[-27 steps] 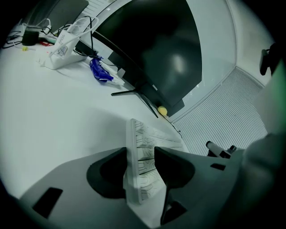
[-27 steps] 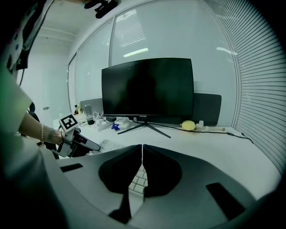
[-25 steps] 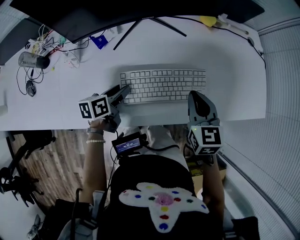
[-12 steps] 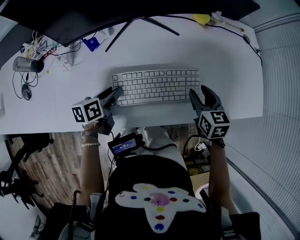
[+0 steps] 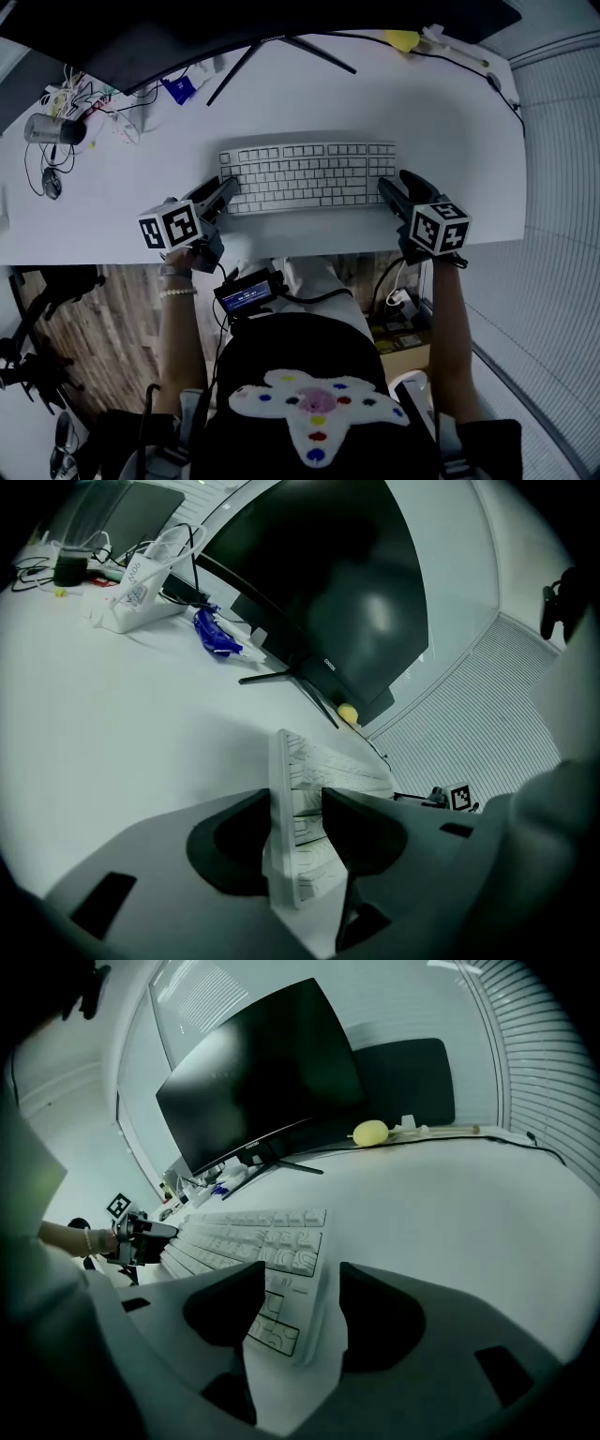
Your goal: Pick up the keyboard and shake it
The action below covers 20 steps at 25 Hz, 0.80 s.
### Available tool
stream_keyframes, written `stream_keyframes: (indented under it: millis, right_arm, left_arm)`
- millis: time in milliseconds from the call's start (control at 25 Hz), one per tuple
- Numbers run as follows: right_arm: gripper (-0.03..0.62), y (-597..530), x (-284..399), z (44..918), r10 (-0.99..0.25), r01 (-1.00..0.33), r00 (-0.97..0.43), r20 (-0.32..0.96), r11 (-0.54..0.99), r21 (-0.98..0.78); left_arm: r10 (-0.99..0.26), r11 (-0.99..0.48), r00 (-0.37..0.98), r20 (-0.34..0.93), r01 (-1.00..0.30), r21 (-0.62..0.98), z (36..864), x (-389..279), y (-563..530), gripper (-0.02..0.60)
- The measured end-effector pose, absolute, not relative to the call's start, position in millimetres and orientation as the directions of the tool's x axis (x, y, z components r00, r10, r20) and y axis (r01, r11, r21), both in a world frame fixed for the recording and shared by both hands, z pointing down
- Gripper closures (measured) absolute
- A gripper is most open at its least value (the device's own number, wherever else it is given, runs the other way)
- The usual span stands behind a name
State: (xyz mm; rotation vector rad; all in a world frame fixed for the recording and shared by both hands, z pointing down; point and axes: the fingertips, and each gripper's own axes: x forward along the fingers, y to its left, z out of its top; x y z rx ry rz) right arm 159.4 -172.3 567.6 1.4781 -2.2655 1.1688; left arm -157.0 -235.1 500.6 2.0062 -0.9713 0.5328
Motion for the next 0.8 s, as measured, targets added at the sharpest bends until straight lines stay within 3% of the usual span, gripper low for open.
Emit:
stream_keyframes:
  millis: [800]
  right_arm:
    - [0.336,-178.7,145.5,575.7,-0.537,-0.697,-0.681,0.498,0.264,-0.667]
  left_arm:
    - [-0.445,-0.366,0.606,0.660,-0.795,0.483,499.0,-157.2,-235.1,0.400]
